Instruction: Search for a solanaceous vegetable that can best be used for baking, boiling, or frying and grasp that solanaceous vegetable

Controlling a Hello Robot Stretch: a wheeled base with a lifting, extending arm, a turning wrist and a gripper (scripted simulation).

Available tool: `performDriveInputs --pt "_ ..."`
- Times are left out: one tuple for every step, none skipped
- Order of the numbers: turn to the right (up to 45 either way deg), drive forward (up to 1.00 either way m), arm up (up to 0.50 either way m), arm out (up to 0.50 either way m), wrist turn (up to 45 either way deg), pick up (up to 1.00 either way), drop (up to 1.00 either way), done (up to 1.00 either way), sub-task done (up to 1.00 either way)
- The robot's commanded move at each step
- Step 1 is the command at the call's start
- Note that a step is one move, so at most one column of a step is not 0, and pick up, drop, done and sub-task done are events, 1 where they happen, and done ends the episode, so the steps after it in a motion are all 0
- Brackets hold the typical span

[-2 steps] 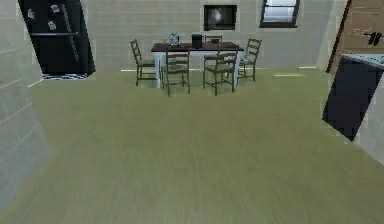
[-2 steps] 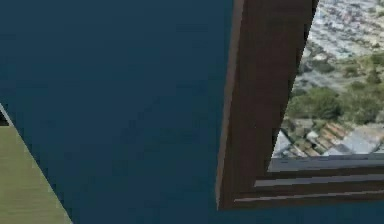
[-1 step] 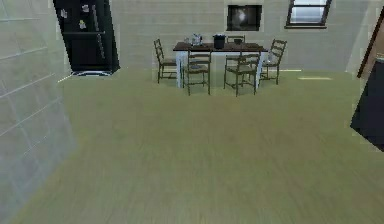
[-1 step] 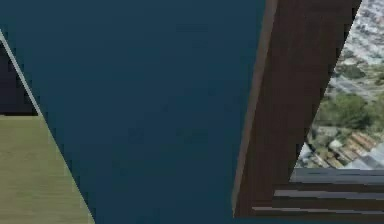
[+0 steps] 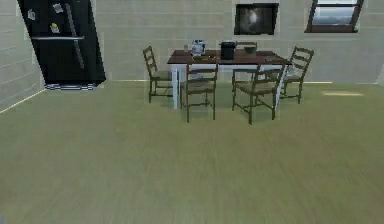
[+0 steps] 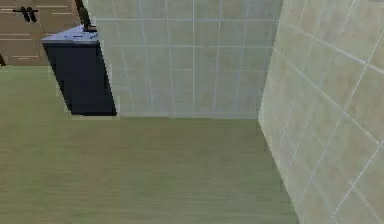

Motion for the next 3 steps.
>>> performDriveInputs --pt "0.0 1.00 0.00 0.00 0.0 0.00 0.00 0.00 0.00" --pt "-3.0 0.00 0.00 0.00 0.0 0.00 0.00 0.00 0.00" --pt "0.0 1.00 0.00 0.00 0.0 0.00 0.00 0.00 0.00"
